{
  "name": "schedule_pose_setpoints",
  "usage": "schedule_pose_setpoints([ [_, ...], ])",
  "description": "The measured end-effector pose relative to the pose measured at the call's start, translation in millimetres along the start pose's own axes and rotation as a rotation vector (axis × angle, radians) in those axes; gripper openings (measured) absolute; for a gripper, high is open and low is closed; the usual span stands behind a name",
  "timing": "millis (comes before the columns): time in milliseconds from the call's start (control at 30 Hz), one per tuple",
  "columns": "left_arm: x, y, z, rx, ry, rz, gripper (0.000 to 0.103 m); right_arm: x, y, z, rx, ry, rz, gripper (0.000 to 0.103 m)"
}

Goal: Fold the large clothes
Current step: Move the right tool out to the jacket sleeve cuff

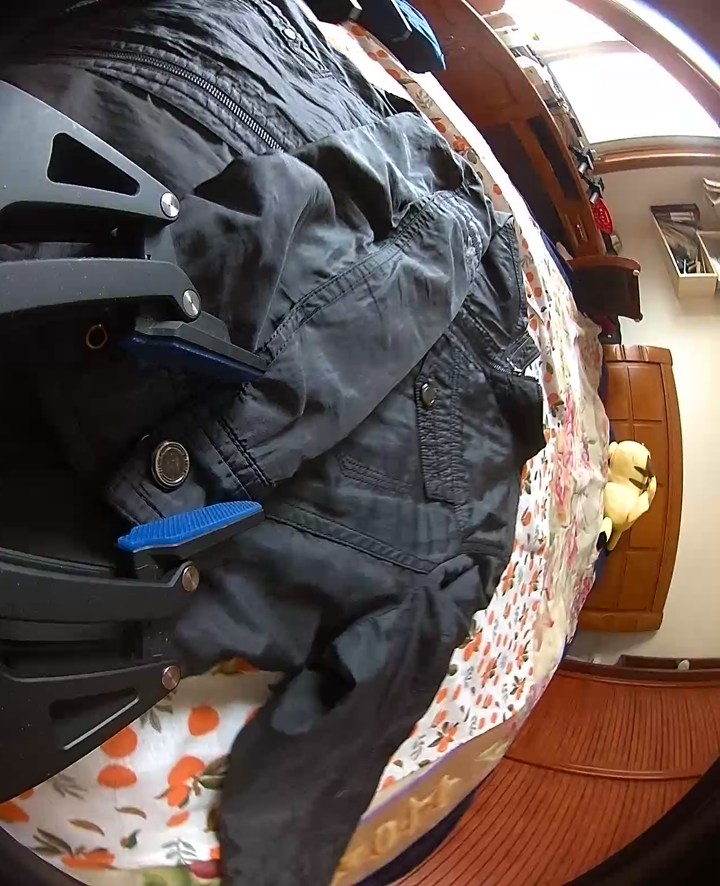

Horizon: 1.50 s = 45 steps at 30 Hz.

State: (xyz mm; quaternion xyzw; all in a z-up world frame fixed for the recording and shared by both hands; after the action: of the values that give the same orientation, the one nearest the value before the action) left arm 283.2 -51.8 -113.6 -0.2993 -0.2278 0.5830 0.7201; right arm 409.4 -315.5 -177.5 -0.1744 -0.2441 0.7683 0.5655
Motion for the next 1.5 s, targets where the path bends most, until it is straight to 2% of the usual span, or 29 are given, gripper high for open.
schedule_pose_setpoints([
  [267,1,2,-19,-0.026,0.009,0.04,0.081,11,0,-2,-0.004,0.025,0.005,0.05],
  [500,9,10,-19,-0.064,0.022,0.08,0.081,13,3,0,-0.018,0.036,0.003,0.051],
  [700,14,13,-19,-0.074,0.039,0.101,0.081,0,7,28,-0.082,0.033,-0.038,0.051],
  [767,14,13,-19,-0.076,0.043,0.102,0.081,-8,11,42,-0.107,0.066,-0.032,0.051],
  [867,13,13,-19,-0.076,0.042,0.1,0.081,-34,17,59,-0.128,0.127,-0.05,0.051],
  [1067,13,14,-19,-0.077,0.041,0.1,0.081,-99,25,83,-0.092,0.211,-0.147,0.052],
  [1267,12,14,-19,-0.078,0.039,0.099,0.081,-182,42,104,-0.075,0.309,-0.331,0.056],
  [1500,9,15,-17,-0.081,0.016,0.078,0.081,-257,57,108,-0.033,0.424,-0.494,0.056],
])
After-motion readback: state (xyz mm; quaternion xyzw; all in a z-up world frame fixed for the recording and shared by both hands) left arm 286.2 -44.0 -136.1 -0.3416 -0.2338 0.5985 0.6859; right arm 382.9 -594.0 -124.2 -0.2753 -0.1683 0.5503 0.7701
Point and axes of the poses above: each gripper's, at about its wrist camera, not at the fingertips, and z roughly against the way its jaws point, x to its left, y to its underside, the point moved 1 cm from there along -z, roughly the way its jaws point, and after that the axes turned 14 degrees about x, right-handed, at the moved point
